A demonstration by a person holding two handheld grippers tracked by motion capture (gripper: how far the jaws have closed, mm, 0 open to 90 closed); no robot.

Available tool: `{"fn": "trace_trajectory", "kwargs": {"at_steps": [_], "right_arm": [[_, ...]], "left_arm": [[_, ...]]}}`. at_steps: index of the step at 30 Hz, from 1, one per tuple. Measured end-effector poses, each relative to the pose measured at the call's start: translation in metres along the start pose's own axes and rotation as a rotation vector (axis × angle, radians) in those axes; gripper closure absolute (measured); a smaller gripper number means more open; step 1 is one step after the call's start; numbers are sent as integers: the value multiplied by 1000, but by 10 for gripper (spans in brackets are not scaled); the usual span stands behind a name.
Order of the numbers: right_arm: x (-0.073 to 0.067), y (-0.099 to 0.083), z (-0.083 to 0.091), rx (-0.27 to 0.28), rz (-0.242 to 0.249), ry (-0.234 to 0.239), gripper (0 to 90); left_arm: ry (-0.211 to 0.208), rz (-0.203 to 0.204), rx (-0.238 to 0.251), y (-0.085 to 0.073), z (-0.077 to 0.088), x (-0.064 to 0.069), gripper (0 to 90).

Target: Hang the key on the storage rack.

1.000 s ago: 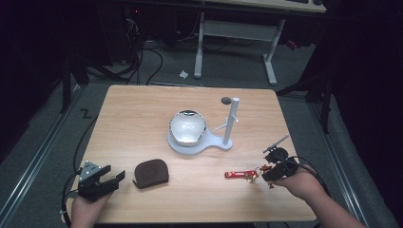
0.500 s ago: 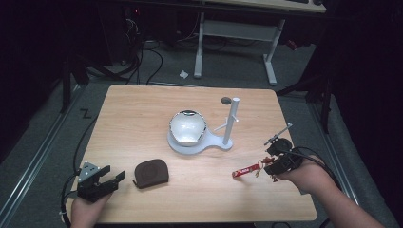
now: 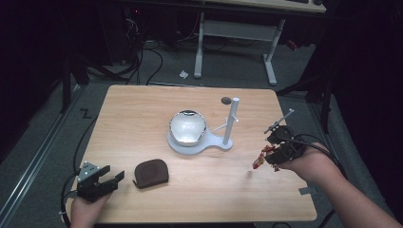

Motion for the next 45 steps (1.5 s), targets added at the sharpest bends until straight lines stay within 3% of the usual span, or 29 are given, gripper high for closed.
{"fn": "trace_trajectory", "kwargs": {"at_steps": [18,29,45], "right_arm": [[-4,34,6,29,35,-11,628],[-10,59,22,62,70,-28,628],[-19,79,37,74,99,-42,628]], "left_arm": [[3,-3,-1,0,0,-2,346],[-1,0,1,0,1,-2,346],[-3,9,0,-1,2,-5,346]]}}
Point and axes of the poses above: each handheld gripper's, and its own axes: z roughly backward along the jaws, y roughly out of its top, x roughly to its right, the point moved 6 cm from there along -z, roughly forward along the jaws, and after that the axes turned 6 degrees about y, right-handed, at the moved point
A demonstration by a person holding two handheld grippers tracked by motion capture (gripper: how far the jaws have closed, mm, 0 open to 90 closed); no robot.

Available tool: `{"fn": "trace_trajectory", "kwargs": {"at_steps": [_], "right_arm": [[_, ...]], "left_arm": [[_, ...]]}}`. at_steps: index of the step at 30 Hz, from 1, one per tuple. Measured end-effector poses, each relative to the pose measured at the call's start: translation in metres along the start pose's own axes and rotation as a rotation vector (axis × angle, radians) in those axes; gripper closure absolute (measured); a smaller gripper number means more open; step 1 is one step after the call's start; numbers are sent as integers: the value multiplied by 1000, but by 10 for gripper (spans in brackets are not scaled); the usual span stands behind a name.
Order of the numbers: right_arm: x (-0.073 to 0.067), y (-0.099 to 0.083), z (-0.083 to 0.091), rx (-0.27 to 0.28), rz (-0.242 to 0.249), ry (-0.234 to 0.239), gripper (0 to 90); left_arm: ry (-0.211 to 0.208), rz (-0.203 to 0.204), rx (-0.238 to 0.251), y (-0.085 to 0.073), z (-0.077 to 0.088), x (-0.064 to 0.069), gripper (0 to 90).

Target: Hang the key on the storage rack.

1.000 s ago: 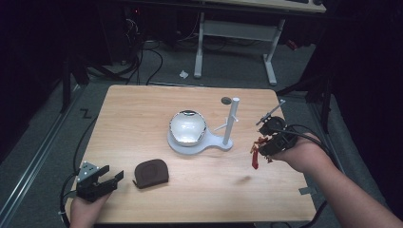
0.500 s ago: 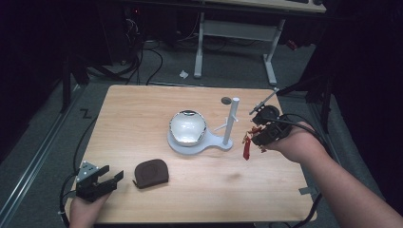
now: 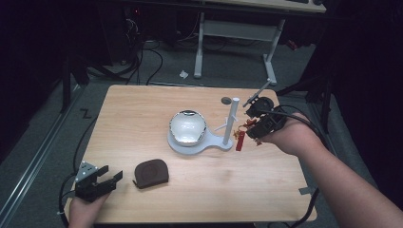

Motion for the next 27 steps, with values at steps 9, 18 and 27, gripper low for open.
{"fn": "trace_trajectory", "kwargs": {"at_steps": [9,18,27], "right_arm": [[-2,8,1,-18,14,-6,628],[-3,19,3,-7,28,-14,628],[1,31,-1,1,27,-26,628]], "left_arm": [[0,0,0,0,0,0,347],[-1,4,2,0,1,-1,347],[-1,7,3,0,1,-2,347]]}}
Point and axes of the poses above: each handheld gripper's, and its own axes: z roughly backward along the jaws, y roughly out of its top, x roughly to its right, the point moved 6 cm from there along -z, roughly forward along the jaws, and after that the axes turned 6 degrees about y, right-handed, at the moved point
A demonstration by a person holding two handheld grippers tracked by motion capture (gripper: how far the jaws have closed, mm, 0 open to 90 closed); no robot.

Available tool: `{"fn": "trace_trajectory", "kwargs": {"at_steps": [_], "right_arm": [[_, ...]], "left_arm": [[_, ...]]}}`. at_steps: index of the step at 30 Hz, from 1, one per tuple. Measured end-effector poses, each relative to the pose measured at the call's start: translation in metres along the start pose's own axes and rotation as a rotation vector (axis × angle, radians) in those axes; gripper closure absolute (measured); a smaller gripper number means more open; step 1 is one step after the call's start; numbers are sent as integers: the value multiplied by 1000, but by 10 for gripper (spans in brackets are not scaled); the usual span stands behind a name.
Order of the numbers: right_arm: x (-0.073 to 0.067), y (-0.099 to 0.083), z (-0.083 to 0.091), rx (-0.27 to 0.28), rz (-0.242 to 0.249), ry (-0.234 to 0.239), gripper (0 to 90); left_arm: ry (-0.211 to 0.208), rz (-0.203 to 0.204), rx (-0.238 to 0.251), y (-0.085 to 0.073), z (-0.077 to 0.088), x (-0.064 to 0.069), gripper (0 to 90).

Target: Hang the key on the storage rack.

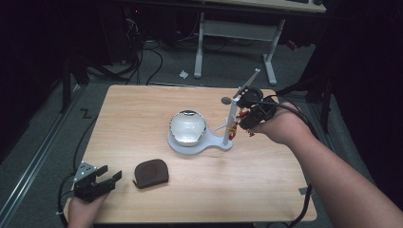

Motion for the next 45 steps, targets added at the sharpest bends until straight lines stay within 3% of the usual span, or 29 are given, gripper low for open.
{"fn": "trace_trajectory", "kwargs": {"at_steps": [7,16,27,28,31,38,45], "right_arm": [[9,1,-6,-1,-15,-9,628],[17,-11,-25,-8,-54,12,628],[18,-22,-58,8,-84,52,627],[19,-23,-62,15,-69,58,626],[19,-24,-73,24,-96,74,626],[15,-25,-93,40,-85,98,618],[16,-25,-92,62,-103,100,575]], "left_arm": [[-1,0,2,0,0,-1,348],[-2,0,0,0,0,0,348],[-3,-1,-3,0,0,0,348],[-4,-1,-3,0,0,0,348],[-4,1,-3,0,0,0,348],[-7,0,-7,-1,-1,0,348],[-9,-4,-12,-1,-1,1,348]]}}
Point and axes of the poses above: each handheld gripper's, and its own axes: z roughly backward along the jaws, y roughly out of its top, x roughly to its right, the point moved 6 cm from there along -z, roughly forward along the jaws, and after that the axes turned 6 degrees about y, right-handed, at the moved point
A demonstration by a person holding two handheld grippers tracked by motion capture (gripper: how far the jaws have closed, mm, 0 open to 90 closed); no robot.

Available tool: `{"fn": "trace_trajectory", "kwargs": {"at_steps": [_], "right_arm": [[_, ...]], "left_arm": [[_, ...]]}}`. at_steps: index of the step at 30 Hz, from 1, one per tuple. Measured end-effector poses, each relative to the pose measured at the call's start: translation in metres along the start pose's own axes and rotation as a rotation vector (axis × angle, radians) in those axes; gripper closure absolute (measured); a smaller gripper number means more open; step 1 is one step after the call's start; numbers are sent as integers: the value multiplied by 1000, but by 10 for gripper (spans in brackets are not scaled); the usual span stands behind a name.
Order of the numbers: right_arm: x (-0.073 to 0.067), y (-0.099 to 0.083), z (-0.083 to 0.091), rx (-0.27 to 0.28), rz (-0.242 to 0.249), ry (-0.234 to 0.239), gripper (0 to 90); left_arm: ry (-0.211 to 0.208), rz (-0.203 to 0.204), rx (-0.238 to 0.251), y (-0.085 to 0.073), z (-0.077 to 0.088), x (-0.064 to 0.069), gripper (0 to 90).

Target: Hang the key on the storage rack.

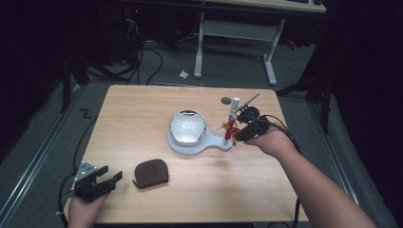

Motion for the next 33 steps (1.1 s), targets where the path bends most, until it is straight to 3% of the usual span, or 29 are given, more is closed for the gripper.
{"fn": "trace_trajectory", "kwargs": {"at_steps": [15,26,33], "right_arm": [[4,-24,11,58,-22,-19,547],[8,-49,2,140,-35,-41,533],[4,-72,-12,173,-50,-41,521]], "left_arm": [[-6,-8,-6,0,-2,5,344],[-12,-13,-10,0,-2,10,344],[-17,-23,-11,1,-2,15,344]]}}
Point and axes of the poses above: each handheld gripper's, and its own axes: z roughly backward along the jaws, y roughly out of its top, x roughly to its right, the point moved 6 cm from there along -z, roughly forward along the jaws, and after that the axes turned 6 degrees about y, right-handed, at the moved point
